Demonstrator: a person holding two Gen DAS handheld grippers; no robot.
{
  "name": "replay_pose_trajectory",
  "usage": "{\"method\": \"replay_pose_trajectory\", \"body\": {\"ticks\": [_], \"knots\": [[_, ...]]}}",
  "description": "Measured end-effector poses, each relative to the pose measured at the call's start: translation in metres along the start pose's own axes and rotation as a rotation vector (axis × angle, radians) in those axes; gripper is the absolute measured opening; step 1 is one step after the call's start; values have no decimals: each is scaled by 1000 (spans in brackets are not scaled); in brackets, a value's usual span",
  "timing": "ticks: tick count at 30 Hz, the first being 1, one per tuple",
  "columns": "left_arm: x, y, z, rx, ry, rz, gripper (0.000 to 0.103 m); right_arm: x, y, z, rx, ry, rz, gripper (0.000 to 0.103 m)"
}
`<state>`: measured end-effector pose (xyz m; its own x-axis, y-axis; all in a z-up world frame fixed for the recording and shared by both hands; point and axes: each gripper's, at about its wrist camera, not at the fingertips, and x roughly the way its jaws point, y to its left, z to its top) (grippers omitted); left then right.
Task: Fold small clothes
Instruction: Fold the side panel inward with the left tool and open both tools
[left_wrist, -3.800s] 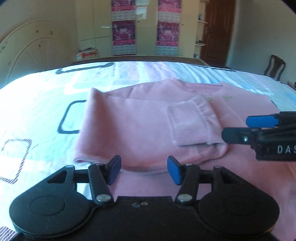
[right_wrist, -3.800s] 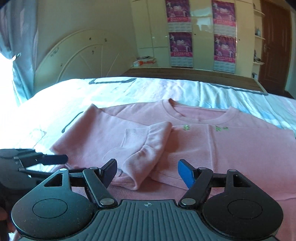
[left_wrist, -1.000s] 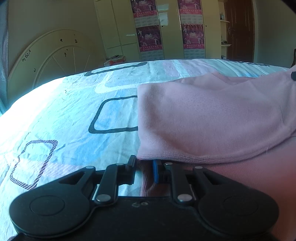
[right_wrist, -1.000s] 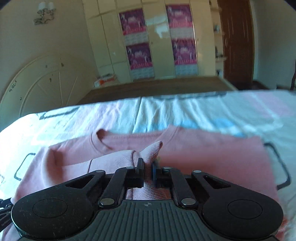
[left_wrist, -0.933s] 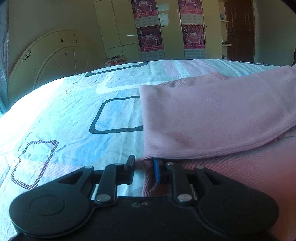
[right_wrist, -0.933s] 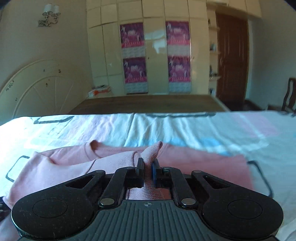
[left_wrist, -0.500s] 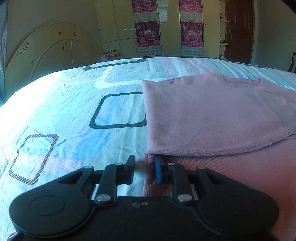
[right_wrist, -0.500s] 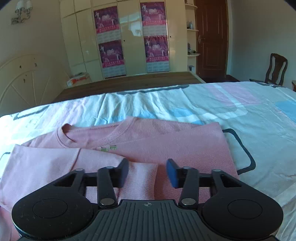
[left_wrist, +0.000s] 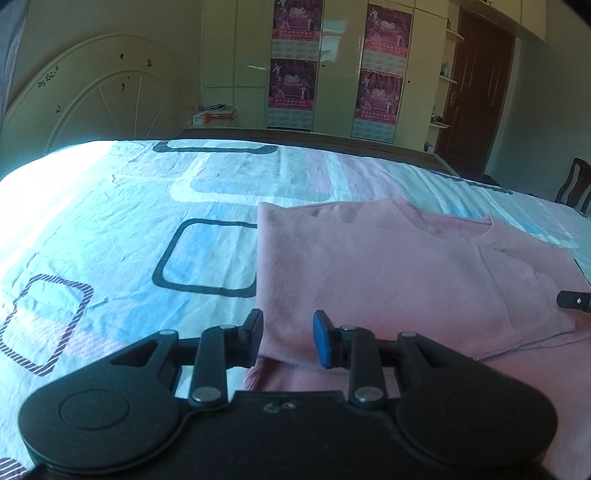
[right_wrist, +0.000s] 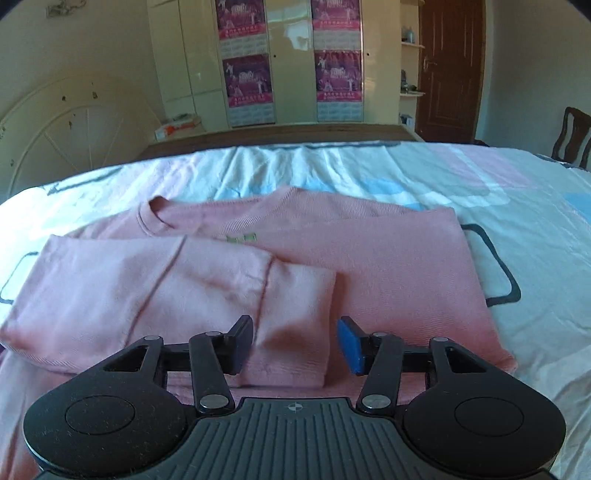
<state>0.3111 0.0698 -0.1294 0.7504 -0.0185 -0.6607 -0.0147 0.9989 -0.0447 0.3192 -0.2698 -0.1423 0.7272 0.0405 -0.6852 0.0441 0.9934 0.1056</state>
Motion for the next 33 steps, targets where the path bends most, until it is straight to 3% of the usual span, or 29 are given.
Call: {"method": "replay_pose_trajectory", "body": {"ticks": [6,11,20,23,26,33], "knots": [[34,-37,21,43,34,-73,30,6,23,23,-19,-31,56,51],[70,-64,35,64,64,-85,31,27,48,39,-54,-20,92,51],[120,-44,49,30,87,38,33,66,78,48,-113,28,147,51],[125,-35,53,25,75,65,33,79,79,44,-146,51,126,51],[128,-26,56,6,75,76,33,90,64,38,-156,68,42,51],[123,-25,60,-10,90,98,31,74,41,43,-100,48,38,51]]}}
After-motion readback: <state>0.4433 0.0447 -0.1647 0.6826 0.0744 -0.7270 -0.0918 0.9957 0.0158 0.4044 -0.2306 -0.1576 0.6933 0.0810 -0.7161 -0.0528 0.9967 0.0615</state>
